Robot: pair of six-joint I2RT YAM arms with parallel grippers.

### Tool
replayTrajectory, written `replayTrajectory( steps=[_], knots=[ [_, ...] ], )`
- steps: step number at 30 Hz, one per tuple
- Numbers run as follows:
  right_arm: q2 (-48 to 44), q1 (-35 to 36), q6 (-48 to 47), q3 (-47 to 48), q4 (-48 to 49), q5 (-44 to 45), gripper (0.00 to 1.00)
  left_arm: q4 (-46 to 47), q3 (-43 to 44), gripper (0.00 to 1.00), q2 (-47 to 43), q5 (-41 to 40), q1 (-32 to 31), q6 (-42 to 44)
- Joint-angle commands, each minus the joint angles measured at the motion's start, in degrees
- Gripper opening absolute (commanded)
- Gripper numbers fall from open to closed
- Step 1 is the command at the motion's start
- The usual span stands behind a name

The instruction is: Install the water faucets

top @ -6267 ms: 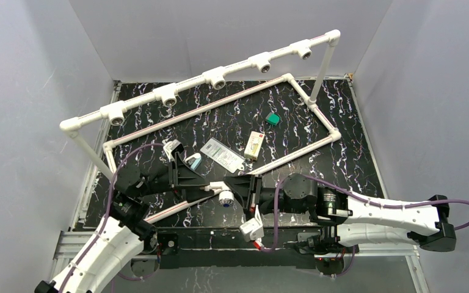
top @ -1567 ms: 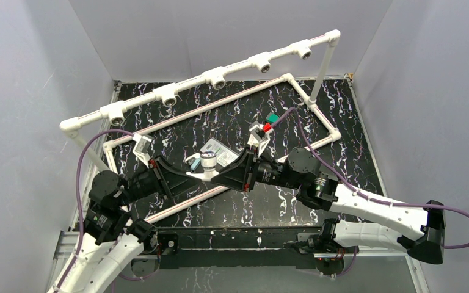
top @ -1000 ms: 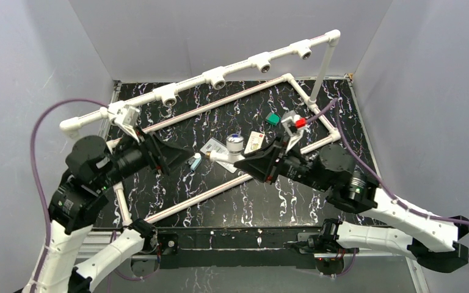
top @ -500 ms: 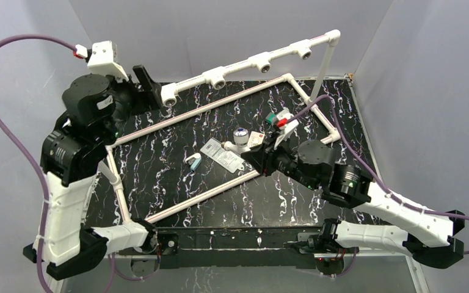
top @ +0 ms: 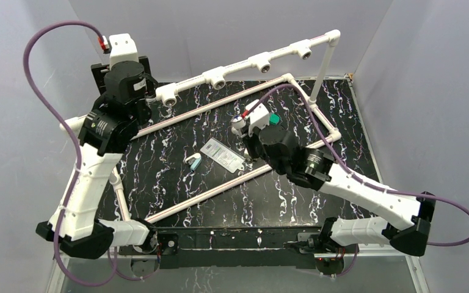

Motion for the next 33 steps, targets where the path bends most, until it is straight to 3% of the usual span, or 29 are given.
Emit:
replayTrajectory(
  steps=[1,12,16,33],
  knots=[
    [2.74,-6.6,-5.06,3.54,5.74,-0.76,0.01,2.7,0.38,0.69,2.61,-3.18,2.53,1.87],
    [15.06,-23.32,-4.05,13.3,5.48,-17.77,0.01,-0.66,1.46,0.69,8.49,-0.2,10.59,-2.39],
    [19.8,-25.65,-2.59,18.46,3.78,-22.99,0.01,-1.0,-0.91,0.69,8.94,2.08,12.79,-3.98],
    [33.94,-31.05,4.34,31.86,0.8,-25.38,0.01,0.38,-6.34,0.65,9.35,8.98,13.95,-3.4]
  ],
)
